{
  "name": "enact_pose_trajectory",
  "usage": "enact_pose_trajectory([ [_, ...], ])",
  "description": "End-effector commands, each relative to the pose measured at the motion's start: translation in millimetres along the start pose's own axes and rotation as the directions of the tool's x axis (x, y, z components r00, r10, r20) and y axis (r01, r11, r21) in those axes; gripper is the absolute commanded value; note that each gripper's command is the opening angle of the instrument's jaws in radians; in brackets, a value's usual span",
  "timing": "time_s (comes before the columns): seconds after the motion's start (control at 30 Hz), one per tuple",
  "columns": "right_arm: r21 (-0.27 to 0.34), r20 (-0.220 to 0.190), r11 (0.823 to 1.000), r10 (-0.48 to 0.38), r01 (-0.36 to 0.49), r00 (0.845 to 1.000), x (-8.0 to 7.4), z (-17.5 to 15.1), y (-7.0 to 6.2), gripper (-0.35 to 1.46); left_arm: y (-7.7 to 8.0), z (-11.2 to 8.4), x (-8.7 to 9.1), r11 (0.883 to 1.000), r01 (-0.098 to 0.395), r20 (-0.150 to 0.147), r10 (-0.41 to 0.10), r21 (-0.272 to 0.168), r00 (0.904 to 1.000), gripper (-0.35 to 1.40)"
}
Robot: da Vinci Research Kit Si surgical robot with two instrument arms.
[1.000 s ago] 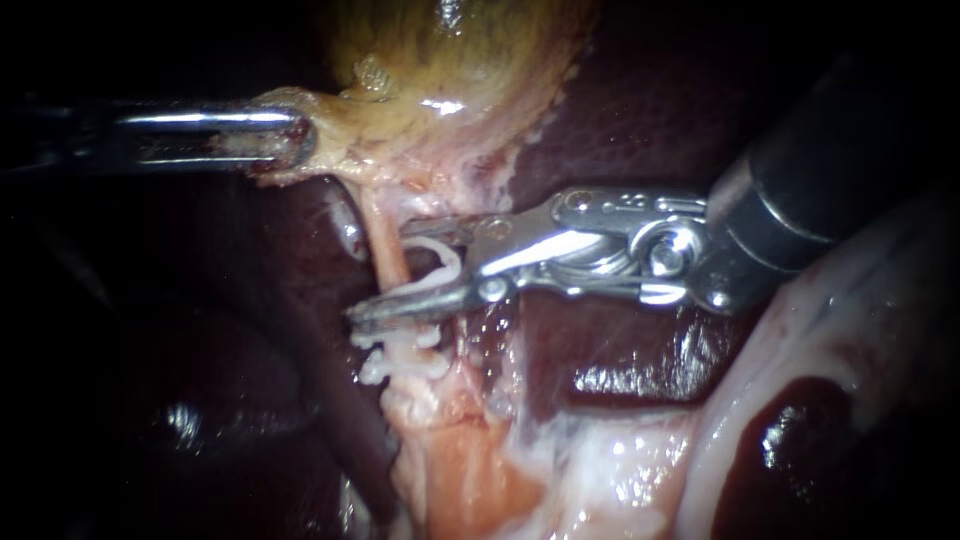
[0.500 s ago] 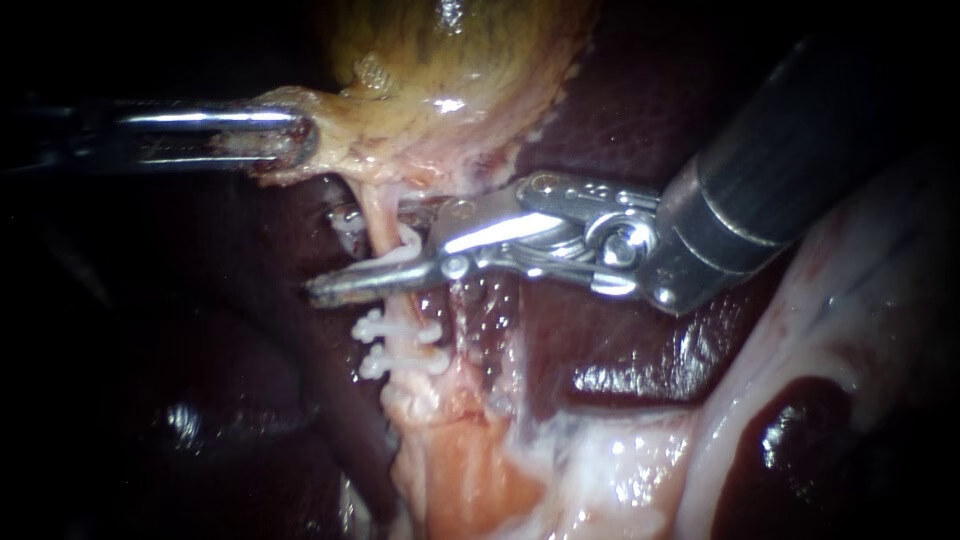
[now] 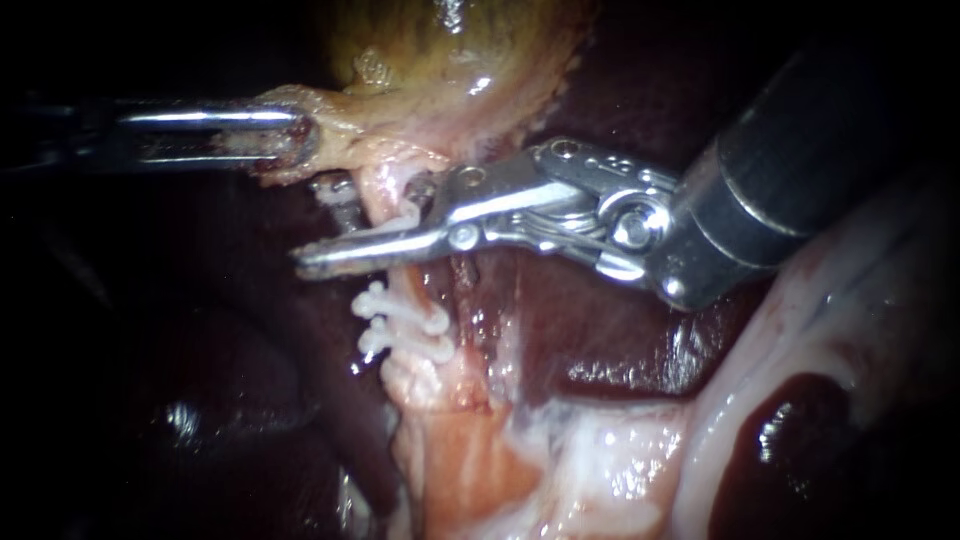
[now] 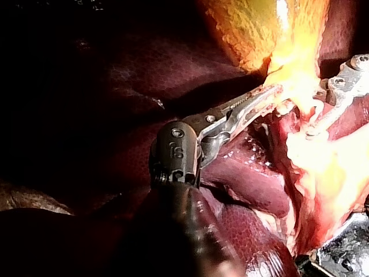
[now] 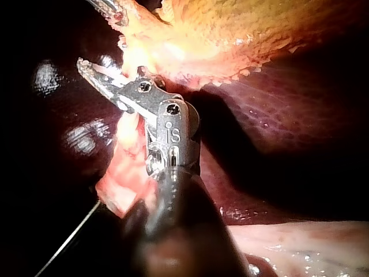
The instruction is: Clipping third clip left tube
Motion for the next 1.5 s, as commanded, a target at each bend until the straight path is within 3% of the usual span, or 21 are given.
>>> enact_pose_trajectory([
  [0.03, 0.012, 0.005, 1.0, 0.001, -0.001, 1.0, 0.0, 0.1, -0.5, 0.5, 0.0, -0.1, 0.1, 1.0, 0.001, 0.0, -0.001, -0.002, 1.0, -0.35],
  [0.17, 0.042, 0.008, 0.999, -0.002, 0.001, 1.0, 0.6, 0.4, -1.9, 0.5, -0.2, -0.2, 0.2, 1.0, 0.001, 0.001, -0.001, -0.003, 1.0, -0.35],
  [0.33, 0.046, 0.005, 0.999, 0.0, 0.0, 1.0, 1.1, 0.4, -2.6, 0.49, -0.4, -0.2, 0.2, 1.0, 0.001, 0.001, -0.001, -0.004, 1.0, -0.35],
  [0.83, 0.054, 0.009, 0.997, 0.049, -0.05, 0.999, 1.2, -0.7, -2.9, 0.19, -0.4, -0.2, 0.2, 1.0, 0.001, 0.001, -0.001, -0.003, 1.0, -0.35],
  [1.1, 0.072, 0.015, 0.996, 0.054, -0.055, 0.998, 1.1, -1.1, -3.0, -0.35, -0.4, -0.2, 0.2, 1.0, 0.001, 0.001, -0.001, -0.003, 1.0, -0.35],
  [1.3, 0.08, 0.017, 0.993, 0.088, -0.089, 0.996, 0.9, -1.2, -2.9, -0.35, -0.4, -0.2, 0.2, 1.0, 0.001, 0.001, -0.001, -0.003, 1.0, -0.35],
  [1.5, 0.077, 0.051, 0.992, 0.098, -0.102, 0.994, 0.8, -1.6, -2.6, -0.35, -0.4, -0.1, 0.2, 1.0, 0.001, 0.001, -0.001, -0.003, 1.0, -0.35],
])
